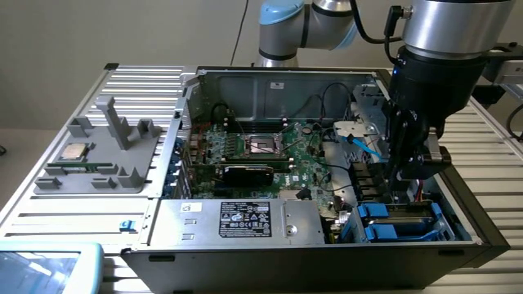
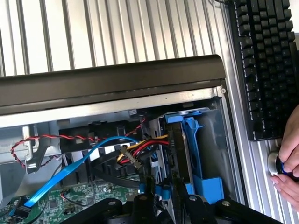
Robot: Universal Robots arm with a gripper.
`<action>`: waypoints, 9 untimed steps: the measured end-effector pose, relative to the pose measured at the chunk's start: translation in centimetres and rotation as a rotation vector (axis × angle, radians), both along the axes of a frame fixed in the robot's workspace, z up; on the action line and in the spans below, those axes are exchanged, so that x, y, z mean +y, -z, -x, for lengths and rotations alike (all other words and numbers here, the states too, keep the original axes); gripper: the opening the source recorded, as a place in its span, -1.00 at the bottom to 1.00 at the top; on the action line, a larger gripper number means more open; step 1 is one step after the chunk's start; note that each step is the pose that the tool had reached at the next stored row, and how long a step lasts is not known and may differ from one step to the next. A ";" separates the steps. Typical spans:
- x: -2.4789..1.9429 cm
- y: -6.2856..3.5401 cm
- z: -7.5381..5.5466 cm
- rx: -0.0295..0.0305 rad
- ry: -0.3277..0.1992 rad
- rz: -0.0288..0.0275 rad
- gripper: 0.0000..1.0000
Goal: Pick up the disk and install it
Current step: 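Insert the first disk wire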
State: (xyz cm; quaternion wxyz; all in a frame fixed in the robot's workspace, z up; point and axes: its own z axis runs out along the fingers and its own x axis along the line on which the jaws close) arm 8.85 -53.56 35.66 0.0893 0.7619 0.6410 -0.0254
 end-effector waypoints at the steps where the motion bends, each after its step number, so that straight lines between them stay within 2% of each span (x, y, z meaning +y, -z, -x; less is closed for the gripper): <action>1: -0.02 0.00 0.0 0.0000 0.001 0.0000 -0.42; 4: -0.07 0.00 0.0 0.0000 0.005 0.0000 -0.47; 6: -0.09 0.00 -0.1 0.0000 0.007 0.0000 -0.68; 9: -0.09 0.00 -0.1 0.0000 0.008 -0.0001 -0.68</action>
